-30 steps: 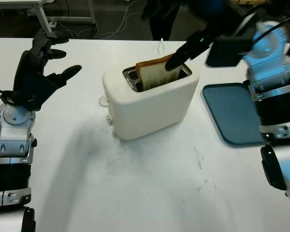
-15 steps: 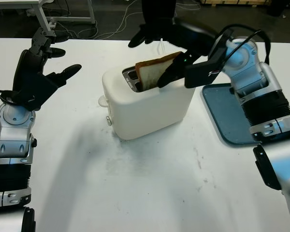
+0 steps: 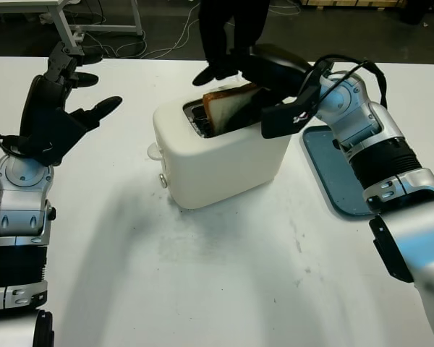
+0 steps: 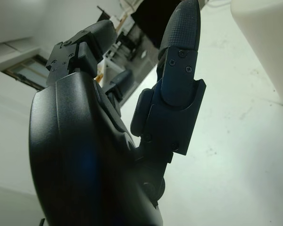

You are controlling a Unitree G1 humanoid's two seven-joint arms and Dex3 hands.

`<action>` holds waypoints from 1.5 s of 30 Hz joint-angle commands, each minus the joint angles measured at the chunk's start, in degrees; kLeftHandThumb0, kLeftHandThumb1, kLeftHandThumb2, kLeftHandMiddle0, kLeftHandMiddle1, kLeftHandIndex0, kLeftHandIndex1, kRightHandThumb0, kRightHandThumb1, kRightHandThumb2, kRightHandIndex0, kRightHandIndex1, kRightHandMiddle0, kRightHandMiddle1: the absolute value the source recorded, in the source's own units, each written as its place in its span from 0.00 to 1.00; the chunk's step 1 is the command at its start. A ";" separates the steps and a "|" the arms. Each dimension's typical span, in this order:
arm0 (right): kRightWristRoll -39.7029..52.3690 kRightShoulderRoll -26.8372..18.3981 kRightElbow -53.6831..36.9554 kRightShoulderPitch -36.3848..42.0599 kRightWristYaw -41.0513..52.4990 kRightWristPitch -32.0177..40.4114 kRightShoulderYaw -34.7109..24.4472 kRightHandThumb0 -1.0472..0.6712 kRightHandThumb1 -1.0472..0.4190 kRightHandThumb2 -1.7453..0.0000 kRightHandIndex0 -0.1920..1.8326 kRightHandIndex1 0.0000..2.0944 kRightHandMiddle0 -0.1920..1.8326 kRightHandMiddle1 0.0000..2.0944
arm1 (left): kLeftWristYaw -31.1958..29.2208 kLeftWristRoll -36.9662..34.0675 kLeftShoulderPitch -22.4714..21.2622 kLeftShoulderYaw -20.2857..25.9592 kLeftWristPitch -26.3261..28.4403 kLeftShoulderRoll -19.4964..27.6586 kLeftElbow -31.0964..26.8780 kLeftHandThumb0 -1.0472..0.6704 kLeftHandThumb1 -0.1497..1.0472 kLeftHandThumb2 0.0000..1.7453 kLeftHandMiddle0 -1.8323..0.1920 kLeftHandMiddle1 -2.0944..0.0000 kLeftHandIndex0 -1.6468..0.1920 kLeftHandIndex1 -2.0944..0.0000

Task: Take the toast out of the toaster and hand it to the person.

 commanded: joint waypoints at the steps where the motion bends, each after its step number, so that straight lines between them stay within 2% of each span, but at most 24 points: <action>1: -2.49 -1.44 0.70 -0.86 -2.37 -2.43 0.93 0.36 0.12 0.99 0.61 0.67 0.60 0.49 | -0.08 -0.21 0.55 0.13 0.10 -0.20 -0.28 0.19 0.89 0.05 0.91 0.49 0.89 0.55; 2: -3.76 -1.93 0.33 -0.91 -3.44 -2.70 1.28 0.34 0.10 0.99 0.63 0.75 0.58 0.63 | -0.06 -0.21 0.54 0.14 0.03 -0.18 -0.21 0.19 0.89 0.06 0.91 0.49 0.89 0.55; 3: -4.66 -2.30 -0.03 -0.87 -4.66 -2.94 1.32 0.33 0.09 0.94 0.64 0.80 0.56 0.71 | 0.02 -0.11 0.59 0.11 0.14 -0.19 -0.36 0.19 0.89 0.06 0.91 0.49 0.89 0.55; 5: -5.77 -2.69 -0.21 -0.79 -7.41 -3.65 1.02 0.33 0.09 0.89 0.64 0.82 0.54 0.79 | -0.05 -0.37 0.60 0.18 0.48 -0.33 -0.55 0.19 0.89 0.06 0.91 0.49 0.90 0.55; 7: -7.37 -2.94 0.15 -0.91 -11.68 -4.26 0.63 0.32 0.09 0.85 0.64 0.83 0.52 0.82 | -0.19 -0.82 0.48 0.28 0.52 -0.55 -0.37 0.20 0.89 0.05 0.91 0.50 0.90 0.56; 10: -8.43 -2.94 2.53 -2.08 -16.10 -4.52 0.29 0.32 0.09 0.79 0.62 0.83 0.49 0.83 | -0.18 -0.60 0.43 0.19 0.48 -0.48 -0.23 0.19 0.89 0.05 0.91 0.50 0.90 0.56; 16: -8.39 -2.11 10.35 -5.72 -25.67 -4.83 -0.44 0.31 0.09 0.75 0.63 0.83 0.48 0.83 | 0.50 -0.09 0.75 0.40 0.35 -0.68 -0.42 0.19 0.89 0.06 0.91 0.49 0.89 0.56; 23: -0.80 -1.25 17.65 -10.44 -23.74 -2.24 -6.34 0.30 0.09 0.75 0.60 0.83 0.47 0.83 | 0.45 0.10 0.92 0.52 -0.11 -0.48 -0.04 0.19 0.89 0.06 0.91 0.50 0.90 0.56; 28: 4.73 -1.55 17.78 -12.64 -23.19 -0.19 -11.31 0.28 0.09 0.74 0.61 0.83 0.47 0.83 | 0.42 0.03 1.02 0.62 0.34 -0.61 -0.35 0.19 0.89 0.06 0.91 0.51 0.90 0.57; 31: 8.69 -1.74 16.90 -13.35 -21.56 0.71 -14.42 0.31 0.09 0.75 0.63 0.83 0.49 0.83 | 0.53 0.16 1.12 0.63 0.03 -0.57 -0.23 0.19 0.89 0.06 0.91 0.51 0.90 0.57; 34: 17.00 -1.14 15.83 -13.77 -16.48 5.31 -20.31 0.33 0.09 0.78 0.64 0.83 0.45 0.74 | 0.59 0.16 1.16 0.70 -0.19 -0.55 -0.06 0.19 0.89 0.06 0.91 0.51 0.89 0.57; 35: 18.76 -1.27 15.53 -13.84 -15.34 7.21 -21.58 0.32 0.09 0.78 0.64 0.83 0.45 0.80 | 0.53 0.10 1.18 0.72 0.07 -0.55 -0.23 0.19 0.89 0.06 0.91 0.51 0.89 0.57; 37: 20.16 -1.80 15.45 -13.99 -15.67 10.88 -23.05 0.32 0.09 0.78 0.63 0.83 0.49 0.82 | 0.72 0.22 1.21 0.71 0.14 -0.65 -0.36 0.19 0.89 0.06 0.91 0.51 0.89 0.57; 41: 22.08 -2.32 18.84 -15.07 -18.70 17.32 -26.24 0.35 0.09 0.77 0.63 0.83 0.52 0.83 | 0.83 0.15 1.17 0.67 -0.02 -0.72 -0.14 0.19 0.89 0.06 0.91 0.51 0.89 0.57; 45: 22.78 -2.64 23.67 -15.15 -22.40 20.76 -28.40 0.39 0.09 0.78 0.63 0.83 0.52 0.83 | 0.63 -0.07 1.23 0.66 0.53 -0.67 -0.42 0.20 0.89 0.06 0.91 0.51 0.90 0.57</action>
